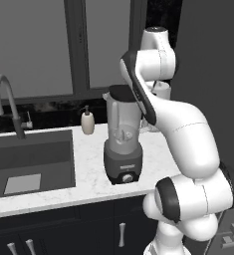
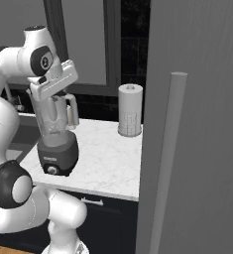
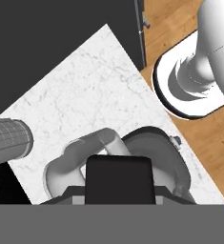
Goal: Close the lid blender by securely placing the lid on top.
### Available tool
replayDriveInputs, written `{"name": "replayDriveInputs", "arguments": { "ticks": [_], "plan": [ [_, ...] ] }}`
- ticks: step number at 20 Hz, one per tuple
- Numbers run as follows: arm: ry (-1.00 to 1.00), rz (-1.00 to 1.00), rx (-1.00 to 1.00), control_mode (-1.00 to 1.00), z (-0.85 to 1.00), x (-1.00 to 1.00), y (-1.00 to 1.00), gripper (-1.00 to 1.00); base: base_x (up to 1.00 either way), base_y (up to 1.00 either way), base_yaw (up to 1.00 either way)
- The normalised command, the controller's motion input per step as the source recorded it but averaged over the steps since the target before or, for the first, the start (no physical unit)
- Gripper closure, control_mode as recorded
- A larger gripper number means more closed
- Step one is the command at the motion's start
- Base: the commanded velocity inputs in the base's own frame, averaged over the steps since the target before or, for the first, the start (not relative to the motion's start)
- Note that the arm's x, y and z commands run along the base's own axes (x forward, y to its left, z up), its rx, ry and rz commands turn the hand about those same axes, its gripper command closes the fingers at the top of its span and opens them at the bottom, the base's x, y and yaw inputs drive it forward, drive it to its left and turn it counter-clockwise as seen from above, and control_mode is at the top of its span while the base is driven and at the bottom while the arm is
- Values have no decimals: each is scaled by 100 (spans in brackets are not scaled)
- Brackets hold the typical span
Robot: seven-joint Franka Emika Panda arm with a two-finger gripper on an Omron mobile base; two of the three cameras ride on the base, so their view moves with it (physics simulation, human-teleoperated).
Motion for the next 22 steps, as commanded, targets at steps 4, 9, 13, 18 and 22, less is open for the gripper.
{"name": "replayDriveInputs", "arguments": {
  "ticks": [4,9,13,18,22],
  "plan": [
    [2,-22,-2,-100,0,0,38,100,0,0,0],
    [0,-20,-5,-100,0,0,59,100,0,0,0],
    [0,-19,-6,-100,0,0,52,100,0,0,0],
    [0,-20,-5,-100,-2,0,17,100,0,0,0],
    [0,-20,-4,-100,-9,1,1,100,0,0,0]
  ]
}}
